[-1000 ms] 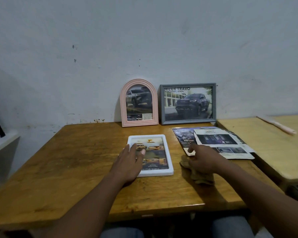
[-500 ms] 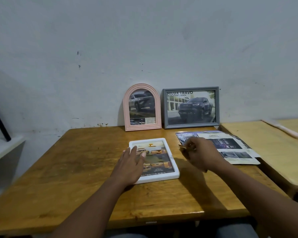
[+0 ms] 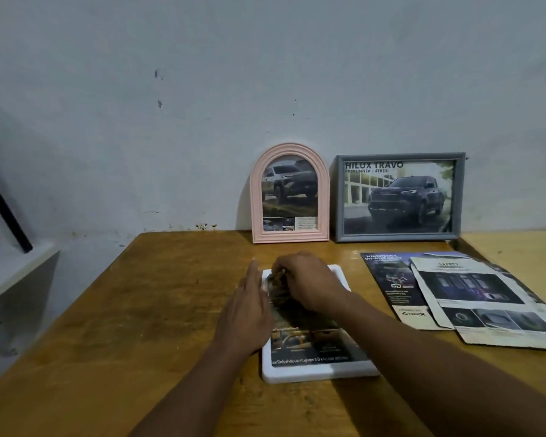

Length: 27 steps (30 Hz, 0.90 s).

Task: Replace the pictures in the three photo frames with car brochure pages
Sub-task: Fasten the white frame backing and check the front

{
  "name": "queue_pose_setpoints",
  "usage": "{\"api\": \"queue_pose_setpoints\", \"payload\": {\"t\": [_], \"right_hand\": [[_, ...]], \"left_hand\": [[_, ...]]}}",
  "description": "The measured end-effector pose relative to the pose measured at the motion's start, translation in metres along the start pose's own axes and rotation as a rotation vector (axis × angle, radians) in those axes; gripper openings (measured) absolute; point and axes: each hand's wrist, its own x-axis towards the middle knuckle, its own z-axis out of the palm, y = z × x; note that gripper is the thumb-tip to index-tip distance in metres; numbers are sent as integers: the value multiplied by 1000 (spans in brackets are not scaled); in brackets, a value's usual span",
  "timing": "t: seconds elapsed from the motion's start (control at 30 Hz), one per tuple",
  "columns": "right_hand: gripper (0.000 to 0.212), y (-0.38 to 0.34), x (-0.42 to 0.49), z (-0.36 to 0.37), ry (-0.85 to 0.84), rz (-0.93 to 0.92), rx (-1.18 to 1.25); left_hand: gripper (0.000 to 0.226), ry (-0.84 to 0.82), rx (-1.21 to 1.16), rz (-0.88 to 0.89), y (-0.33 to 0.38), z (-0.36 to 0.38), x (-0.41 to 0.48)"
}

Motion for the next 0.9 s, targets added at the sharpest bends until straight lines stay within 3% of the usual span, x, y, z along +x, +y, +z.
{"api": "queue_pose_setpoints", "payload": {"t": [0.17, 0.33, 0.43, 0.77, 0.9], "right_hand": [[40, 8, -3, 21, -75, -54, -19], [31, 14, -6, 11, -124, -133, -156], [38, 19, -8, 3, -125, -167, -265], [39, 31, -30, -14, -116, 59, -539], [29, 12, -27, 1, -40, 249, -430]], "left_hand": [[64, 5, 39, 85, -2, -2, -2], [64, -14, 114, 62, 1, -1, -2], [62, -45, 184, 55, 8, -4, -2], [51, -59, 218, -2, 25, -15, -11], [53, -69, 175, -13, 28, -17, -12]]}}
